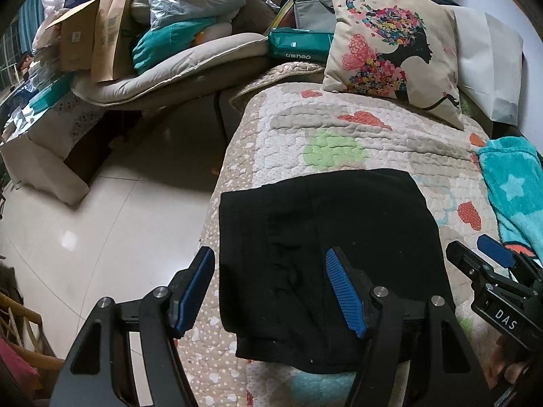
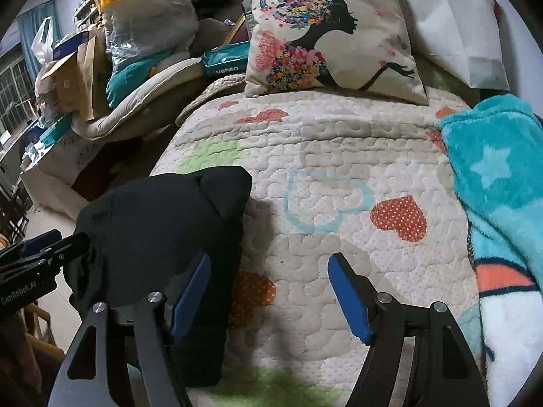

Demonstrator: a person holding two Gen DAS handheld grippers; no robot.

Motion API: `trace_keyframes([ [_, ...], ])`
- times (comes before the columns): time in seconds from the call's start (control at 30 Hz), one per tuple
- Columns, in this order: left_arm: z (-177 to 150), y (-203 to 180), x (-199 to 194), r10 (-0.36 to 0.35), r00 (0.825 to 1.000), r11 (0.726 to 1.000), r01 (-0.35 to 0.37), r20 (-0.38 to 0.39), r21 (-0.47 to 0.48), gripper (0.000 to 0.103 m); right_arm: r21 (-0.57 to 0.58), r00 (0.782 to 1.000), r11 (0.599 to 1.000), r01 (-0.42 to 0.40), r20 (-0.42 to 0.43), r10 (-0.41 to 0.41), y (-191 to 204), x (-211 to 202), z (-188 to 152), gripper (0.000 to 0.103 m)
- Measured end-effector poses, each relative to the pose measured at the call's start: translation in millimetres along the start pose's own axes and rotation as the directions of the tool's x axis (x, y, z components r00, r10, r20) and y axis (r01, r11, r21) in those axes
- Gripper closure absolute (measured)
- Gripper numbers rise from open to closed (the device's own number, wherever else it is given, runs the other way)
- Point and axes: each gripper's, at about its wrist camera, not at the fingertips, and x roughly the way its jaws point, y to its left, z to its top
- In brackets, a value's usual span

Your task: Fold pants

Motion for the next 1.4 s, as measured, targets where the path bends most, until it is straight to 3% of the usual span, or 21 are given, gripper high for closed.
trace_keyframes([
  [1.4, 0.3, 5.9, 6.5, -0.028, 0.999, 0.999, 0.026, -0.039, -0.033, 0.036, 0.003, 1.0, 1.0, 0.005, -0.016, -0.004, -1.4, 5.6, -2.1, 0.025],
])
